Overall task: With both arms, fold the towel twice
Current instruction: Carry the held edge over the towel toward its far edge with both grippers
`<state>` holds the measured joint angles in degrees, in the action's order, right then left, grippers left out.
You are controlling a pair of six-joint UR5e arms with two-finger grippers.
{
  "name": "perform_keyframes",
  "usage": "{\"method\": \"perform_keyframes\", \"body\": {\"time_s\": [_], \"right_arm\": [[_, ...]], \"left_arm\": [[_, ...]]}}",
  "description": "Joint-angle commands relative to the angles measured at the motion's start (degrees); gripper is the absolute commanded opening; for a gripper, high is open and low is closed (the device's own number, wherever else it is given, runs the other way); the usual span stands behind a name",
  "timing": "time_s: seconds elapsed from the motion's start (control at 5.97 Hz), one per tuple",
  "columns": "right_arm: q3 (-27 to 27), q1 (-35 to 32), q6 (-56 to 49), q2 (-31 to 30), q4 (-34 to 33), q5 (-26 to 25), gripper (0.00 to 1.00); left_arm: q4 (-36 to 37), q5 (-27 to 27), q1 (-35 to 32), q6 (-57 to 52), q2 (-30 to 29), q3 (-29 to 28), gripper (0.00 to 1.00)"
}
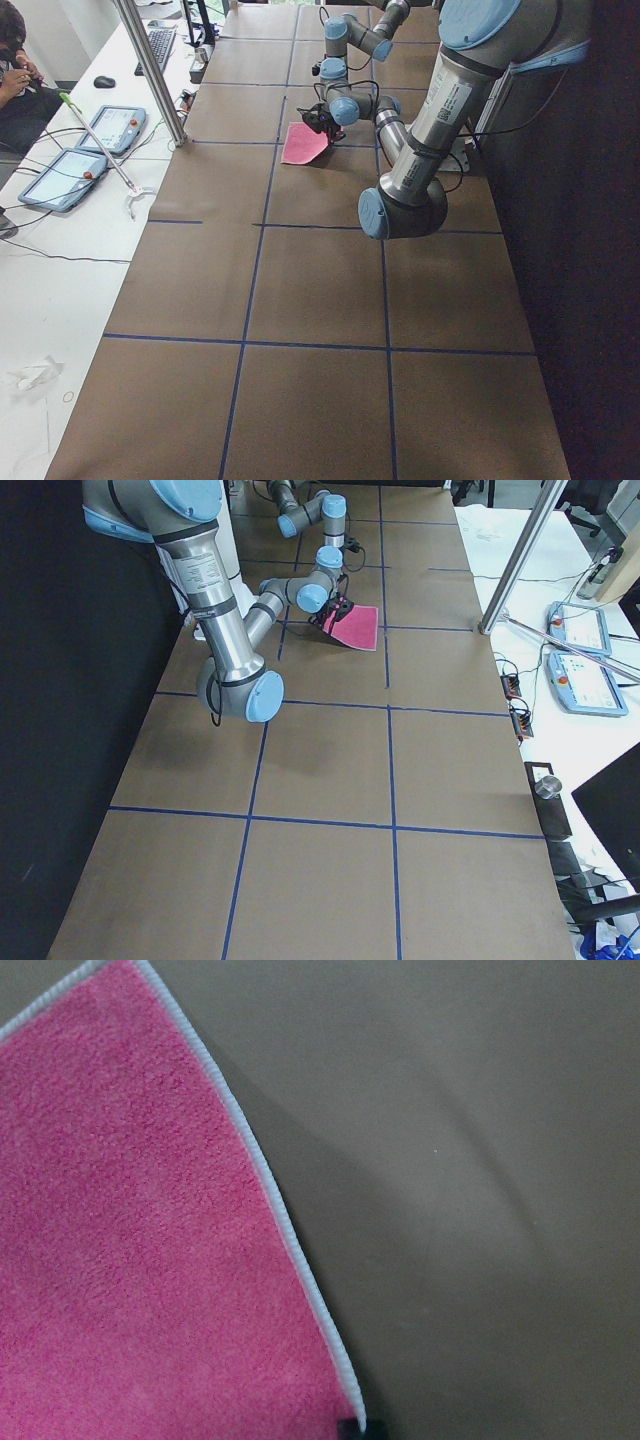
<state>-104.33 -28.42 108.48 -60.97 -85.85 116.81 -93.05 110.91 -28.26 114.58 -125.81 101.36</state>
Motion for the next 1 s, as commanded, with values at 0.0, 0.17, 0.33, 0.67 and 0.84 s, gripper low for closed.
{"method": "perform_keyframes", "body": {"time_s": [0.0,0.17,0.33,0.67,0.84], "right_arm": [[0.3,-1.5,-0.1,0.6,0.2,0.0,0.00],[0.8,-2.8,-0.5,0.9,0.3,0.1,0.00],[2.4,-3.2,-0.6,1.1,0.6,0.1,0.00],[4.0,-3.4,-0.7,2.5,0.6,0.1,0.00],[4.9,-3.3,-1.9,3.4,0.6,0.2,0.00]], "left_arm": [[-0.6,-0.1,0.2,0.0,-0.5,-0.6,0.01],[-0.7,-0.2,0.2,0.2,-0.7,-0.7,0.01],[-1.1,-0.3,-0.1,0.1,-0.8,-1.2,0.01],[-4.9,-0.3,-2.0,0.2,-0.8,-2.5,0.01],[-5.5,-0.1,-2.8,0.2,-0.8,-2.6,0.01]]}}
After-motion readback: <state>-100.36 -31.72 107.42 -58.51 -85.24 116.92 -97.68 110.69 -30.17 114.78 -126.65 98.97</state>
